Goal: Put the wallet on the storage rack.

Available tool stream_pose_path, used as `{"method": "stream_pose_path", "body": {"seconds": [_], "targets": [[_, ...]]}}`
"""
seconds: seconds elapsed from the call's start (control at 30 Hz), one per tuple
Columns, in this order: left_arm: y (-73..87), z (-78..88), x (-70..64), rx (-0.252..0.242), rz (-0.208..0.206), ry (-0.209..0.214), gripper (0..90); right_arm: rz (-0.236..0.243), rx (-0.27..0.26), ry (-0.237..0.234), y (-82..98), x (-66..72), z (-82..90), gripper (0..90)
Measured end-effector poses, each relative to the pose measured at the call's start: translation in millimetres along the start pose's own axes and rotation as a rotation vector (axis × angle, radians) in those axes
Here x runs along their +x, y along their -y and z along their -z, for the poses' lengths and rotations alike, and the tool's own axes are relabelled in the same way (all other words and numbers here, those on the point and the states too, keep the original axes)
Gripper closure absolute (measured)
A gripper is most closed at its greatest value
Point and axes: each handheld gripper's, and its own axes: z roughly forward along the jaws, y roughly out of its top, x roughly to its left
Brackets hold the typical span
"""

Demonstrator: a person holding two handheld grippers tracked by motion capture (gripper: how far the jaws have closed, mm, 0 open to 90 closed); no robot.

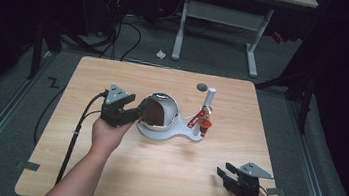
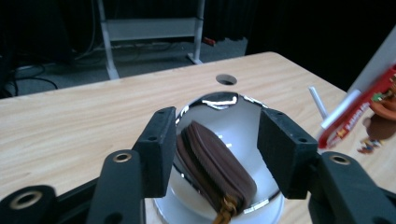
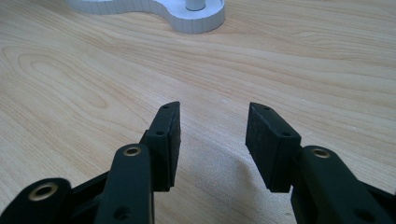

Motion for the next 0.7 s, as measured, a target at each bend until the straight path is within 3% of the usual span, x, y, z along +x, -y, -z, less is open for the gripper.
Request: {"method": "stream_pose_path", "body": {"seconds": [0.4, 0.7], "targets": [[19.1, 23.1, 12.2, 0.031, 0.003, 0.031, 32.1, 0.004, 0.005, -0.002, -0.1, 1.2, -1.2, 55.4], [40.3, 38.7, 19.2, 0.050, 0.013, 0.034, 28.5, 0.007, 0.004, -0.001, 0.2, 1.0, -1.4, 55.3]]}}
